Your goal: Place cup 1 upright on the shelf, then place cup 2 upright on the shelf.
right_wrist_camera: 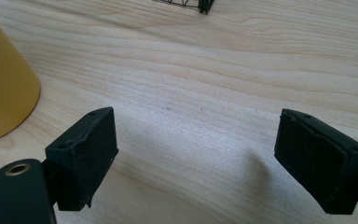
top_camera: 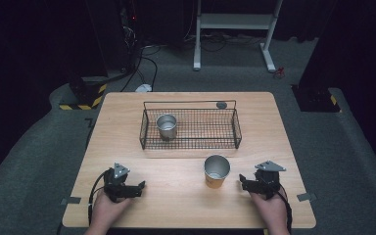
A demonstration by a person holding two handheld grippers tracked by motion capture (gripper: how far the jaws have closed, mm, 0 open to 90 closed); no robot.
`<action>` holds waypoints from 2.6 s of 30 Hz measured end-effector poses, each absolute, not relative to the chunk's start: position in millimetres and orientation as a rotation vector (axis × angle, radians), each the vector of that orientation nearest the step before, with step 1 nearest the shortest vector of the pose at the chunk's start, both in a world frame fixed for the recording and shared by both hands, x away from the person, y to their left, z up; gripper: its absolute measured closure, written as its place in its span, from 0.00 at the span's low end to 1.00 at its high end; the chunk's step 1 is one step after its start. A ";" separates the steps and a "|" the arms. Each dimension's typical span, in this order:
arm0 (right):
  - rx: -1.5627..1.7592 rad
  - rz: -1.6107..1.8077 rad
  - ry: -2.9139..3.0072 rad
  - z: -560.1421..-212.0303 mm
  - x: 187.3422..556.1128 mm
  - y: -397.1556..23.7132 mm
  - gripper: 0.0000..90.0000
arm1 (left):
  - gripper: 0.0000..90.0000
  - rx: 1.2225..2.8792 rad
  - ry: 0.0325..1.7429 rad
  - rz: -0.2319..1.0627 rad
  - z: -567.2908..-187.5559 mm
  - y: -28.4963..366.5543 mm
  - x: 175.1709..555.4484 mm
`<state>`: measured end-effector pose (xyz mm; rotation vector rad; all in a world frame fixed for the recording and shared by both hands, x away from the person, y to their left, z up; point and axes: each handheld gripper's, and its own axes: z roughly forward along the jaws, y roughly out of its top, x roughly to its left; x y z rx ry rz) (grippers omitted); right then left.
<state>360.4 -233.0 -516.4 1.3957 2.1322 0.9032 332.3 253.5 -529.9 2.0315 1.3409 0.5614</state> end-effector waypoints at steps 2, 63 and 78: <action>1.388 0.914 2.127 -514.8 357.5 -233.5 0.14 | 0.01 2.032 1.339 0.567 -529.9 255.2 334.7; 1.056 1.249 2.187 -479.6 310.9 -185.9 0.11 | 0.00 2.034 1.326 0.557 -530.7 257.4 340.6; 0.990 1.266 2.228 -484.2 324.7 -164.0 0.11 | 0.00 2.034 1.325 0.556 -530.7 256.9 341.7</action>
